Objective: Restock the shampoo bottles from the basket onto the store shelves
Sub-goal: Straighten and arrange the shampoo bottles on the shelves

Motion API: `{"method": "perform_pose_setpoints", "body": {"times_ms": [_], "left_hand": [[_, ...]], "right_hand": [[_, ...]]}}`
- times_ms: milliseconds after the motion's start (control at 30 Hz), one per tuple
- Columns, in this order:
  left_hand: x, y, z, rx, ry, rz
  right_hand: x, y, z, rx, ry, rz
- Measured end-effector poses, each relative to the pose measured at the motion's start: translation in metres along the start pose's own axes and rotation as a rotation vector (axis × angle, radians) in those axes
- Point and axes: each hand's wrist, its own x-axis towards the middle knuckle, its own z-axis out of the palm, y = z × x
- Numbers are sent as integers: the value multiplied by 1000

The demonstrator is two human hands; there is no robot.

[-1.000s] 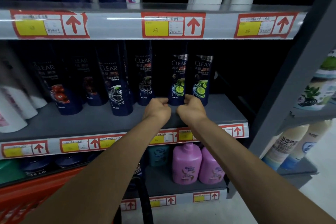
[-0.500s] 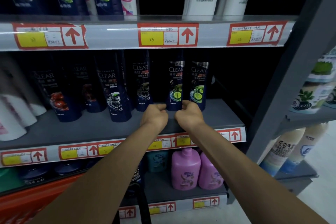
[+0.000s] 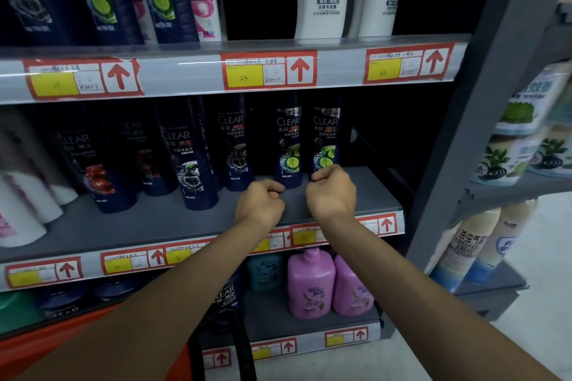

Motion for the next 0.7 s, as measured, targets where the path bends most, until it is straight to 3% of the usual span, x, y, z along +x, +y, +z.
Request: {"method": "perform_pose_setpoints", "body": {"times_ms": [133,267,700], "left_hand": [[-6,15,4,-57,-113,83],[-9,37,17,-151,-270,75],[16,42,54,-220,-253,-135]], "right_hand": [[10,12,-13,-58,137,-68],[19,20,-17,-60,110,-51],[26,19,-19,125,62,53]]}}
